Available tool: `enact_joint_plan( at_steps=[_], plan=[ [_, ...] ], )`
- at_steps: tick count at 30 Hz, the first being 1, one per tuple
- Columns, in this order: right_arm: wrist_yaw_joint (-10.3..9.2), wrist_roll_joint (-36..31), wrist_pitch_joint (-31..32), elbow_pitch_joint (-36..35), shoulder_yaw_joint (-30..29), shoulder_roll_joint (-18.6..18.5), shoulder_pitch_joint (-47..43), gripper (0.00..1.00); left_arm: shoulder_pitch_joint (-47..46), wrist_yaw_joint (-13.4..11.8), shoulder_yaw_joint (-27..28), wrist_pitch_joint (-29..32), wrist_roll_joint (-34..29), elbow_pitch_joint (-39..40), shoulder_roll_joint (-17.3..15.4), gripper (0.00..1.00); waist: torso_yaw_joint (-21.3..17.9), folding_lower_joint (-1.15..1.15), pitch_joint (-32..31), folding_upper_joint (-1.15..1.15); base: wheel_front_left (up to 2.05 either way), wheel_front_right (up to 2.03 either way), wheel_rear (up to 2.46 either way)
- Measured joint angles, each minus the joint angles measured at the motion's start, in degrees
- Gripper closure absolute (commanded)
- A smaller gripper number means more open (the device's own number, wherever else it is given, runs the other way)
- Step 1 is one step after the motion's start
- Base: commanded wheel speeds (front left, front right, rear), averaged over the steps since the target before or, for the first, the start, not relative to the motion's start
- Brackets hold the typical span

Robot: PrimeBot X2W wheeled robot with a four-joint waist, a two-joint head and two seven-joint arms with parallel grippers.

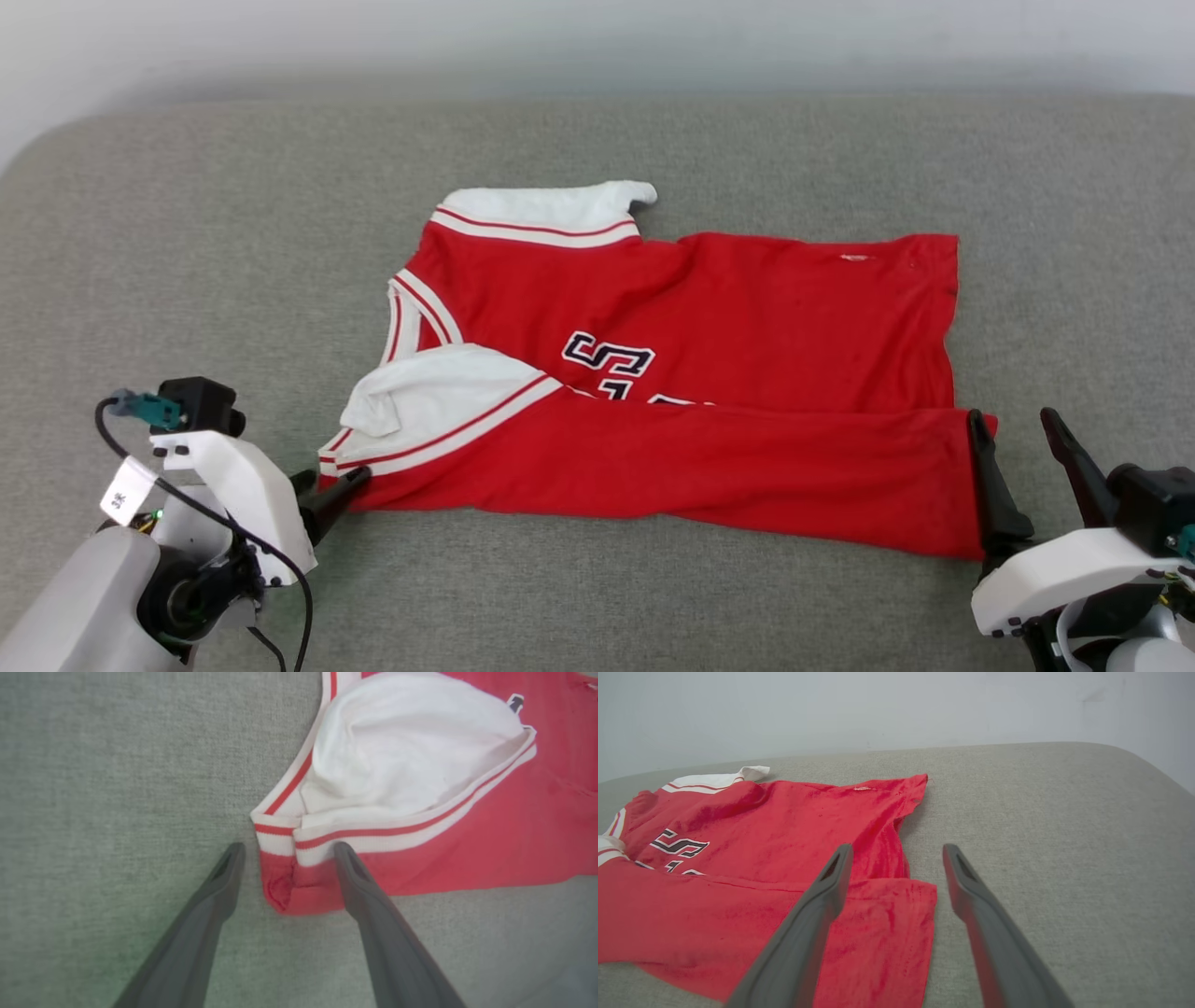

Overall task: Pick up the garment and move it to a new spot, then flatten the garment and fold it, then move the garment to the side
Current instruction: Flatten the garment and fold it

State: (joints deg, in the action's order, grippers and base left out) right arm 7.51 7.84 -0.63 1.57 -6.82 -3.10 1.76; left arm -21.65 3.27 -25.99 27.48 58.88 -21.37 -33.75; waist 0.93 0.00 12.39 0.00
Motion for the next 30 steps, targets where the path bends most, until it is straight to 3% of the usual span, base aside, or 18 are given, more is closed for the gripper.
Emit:
enact_joint_plan(
  at_steps=[5,7,8,13,19,22,30],
  plan=[
    [0.00,1.1,0.7,0.8,-0.3,0.1,0.5,0.00,-0.8,0.7,-0.6,2.9,1.5,-1.5,-0.1,0.00,-1.5,0.00,2.1,0.00,0.00,0.00,0.00],
    [0.00,1.6,1.5,1.2,-0.7,0.1,0.5,0.00,-1.2,1.1,-0.9,3.5,1.9,-1.8,0.0,0.57,-1.8,0.00,2.5,0.00,0.00,0.00,0.00],
    [0.00,2.1,2.4,1.4,-0.8,0.1,0.6,0.00,-1.3,1.3,-1.0,3.5,1.9,-2.0,0.1,1.00,-1.9,-0.01,2.5,0.00,0.00,0.00,0.00],
    [0.00,4.2,10.0,1.8,-2.1,-0.1,0.5,0.00,-1.5,2.0,-2.2,2.2,1.6,-2.5,2.2,1.00,-1.6,0.00,1.5,0.00,0.00,0.00,0.00],
    [-0.01,6.9,28.1,0.1,-2.8,-2.9,0.2,0.00,-0.7,2.1,-2.5,-1.0,-0.1,-0.6,2.2,1.00,-0.5,0.00,-0.3,0.00,0.00,0.00,0.00],
    [0.00,8.1,34.3,-1.5,-1.9,-3.8,0.1,0.00,0.0,1.6,-2.1,-2.2,-0.7,2.0,1.7,1.00,0.5,0.00,-0.8,0.00,0.00,0.00,0.00],
    [-0.01,9.9,42.6,1.1,0.5,-4.9,2.3,0.00,0.6,0.2,-1.5,-2.8,-1.1,7.6,0.4,1.00,2.4,0.00,1.1,0.00,0.00,0.00,0.00]
  ],
)
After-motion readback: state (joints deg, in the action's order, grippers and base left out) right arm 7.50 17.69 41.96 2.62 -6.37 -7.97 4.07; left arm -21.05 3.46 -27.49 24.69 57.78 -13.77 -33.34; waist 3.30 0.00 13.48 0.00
